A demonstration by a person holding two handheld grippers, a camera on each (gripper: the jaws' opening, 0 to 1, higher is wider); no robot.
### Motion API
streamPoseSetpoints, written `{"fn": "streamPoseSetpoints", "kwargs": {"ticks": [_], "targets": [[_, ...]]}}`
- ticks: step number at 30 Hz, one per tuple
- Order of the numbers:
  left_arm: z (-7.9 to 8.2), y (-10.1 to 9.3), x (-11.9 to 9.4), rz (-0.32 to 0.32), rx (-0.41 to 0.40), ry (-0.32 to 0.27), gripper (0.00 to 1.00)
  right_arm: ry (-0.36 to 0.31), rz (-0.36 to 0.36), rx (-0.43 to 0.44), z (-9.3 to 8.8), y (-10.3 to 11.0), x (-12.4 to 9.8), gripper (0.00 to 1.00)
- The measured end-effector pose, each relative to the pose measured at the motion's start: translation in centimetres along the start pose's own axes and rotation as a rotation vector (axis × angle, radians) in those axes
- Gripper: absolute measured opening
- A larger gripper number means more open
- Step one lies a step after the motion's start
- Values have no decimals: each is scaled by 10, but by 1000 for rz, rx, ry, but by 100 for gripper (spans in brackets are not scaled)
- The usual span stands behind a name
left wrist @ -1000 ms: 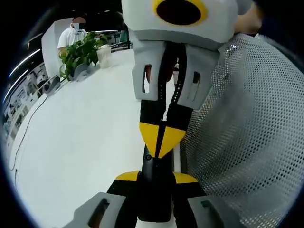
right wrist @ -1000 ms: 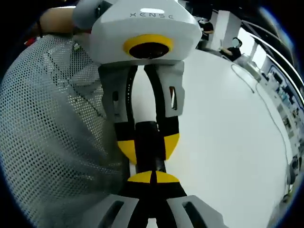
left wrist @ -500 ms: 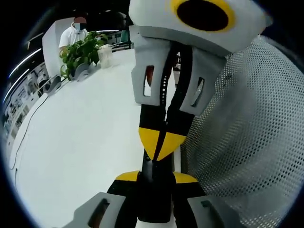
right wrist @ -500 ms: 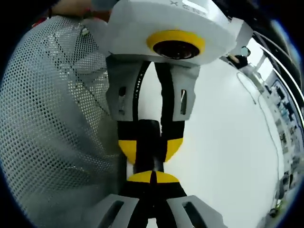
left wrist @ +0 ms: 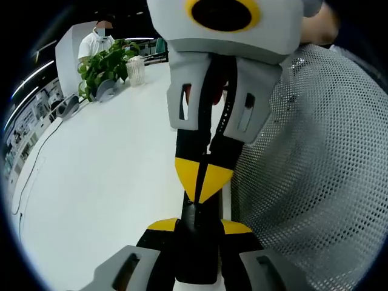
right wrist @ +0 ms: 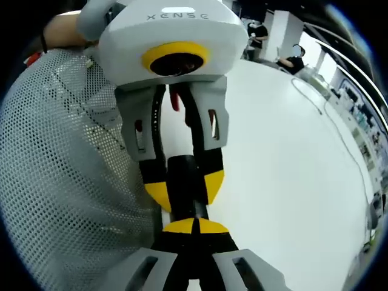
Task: Press the specified remote control buttons in sequence, fully releasing each button before pressing the next.
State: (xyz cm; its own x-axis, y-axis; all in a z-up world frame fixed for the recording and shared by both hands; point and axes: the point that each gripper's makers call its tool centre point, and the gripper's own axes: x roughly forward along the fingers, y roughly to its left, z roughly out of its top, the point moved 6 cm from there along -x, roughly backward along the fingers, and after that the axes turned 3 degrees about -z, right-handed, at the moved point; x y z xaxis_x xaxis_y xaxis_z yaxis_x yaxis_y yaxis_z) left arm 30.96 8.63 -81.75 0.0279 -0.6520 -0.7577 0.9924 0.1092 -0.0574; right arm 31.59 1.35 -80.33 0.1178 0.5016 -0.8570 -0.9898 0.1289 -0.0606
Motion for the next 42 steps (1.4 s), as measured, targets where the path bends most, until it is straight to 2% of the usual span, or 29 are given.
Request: {"fn": "streamPoseSetpoints", "kwargs": {"ticks": [2, 3, 8, 16, 24, 31, 35, 38, 42], "targets": [[0, 0, 0, -1, 0, -2, 25, 9, -8, 24, -2, -5, 0, 0], [0, 0, 0, -2, 1, -3, 25, -3, 16, 64, -3, -5, 0, 0], [-1, 0, 0, -5, 1, -12, 25, 4, 47, 83, -1, -9, 2, 0], [-1, 0, -1, -4, 7, -18, 25, 122, 152, 92, 7, -15, 6, 0], [-1, 0, 0, -10, 11, -22, 25, 181, 193, 108, 10, -18, 9, 0], [-1, 0, 0, -10, 4, -26, 25, 255, 178, 30, 16, -16, 12, 0], [-1, 1, 0, -13, -4, -28, 25, 232, 148, 43, 13, -15, 11, 0], [-1, 1, 0, -13, -4, -27, 25, 188, 123, 75, 11, -15, 10, 0], [-1, 1, 0, -10, -3, -24, 25, 60, 69, 124, 5, -12, 7, 0]]}}
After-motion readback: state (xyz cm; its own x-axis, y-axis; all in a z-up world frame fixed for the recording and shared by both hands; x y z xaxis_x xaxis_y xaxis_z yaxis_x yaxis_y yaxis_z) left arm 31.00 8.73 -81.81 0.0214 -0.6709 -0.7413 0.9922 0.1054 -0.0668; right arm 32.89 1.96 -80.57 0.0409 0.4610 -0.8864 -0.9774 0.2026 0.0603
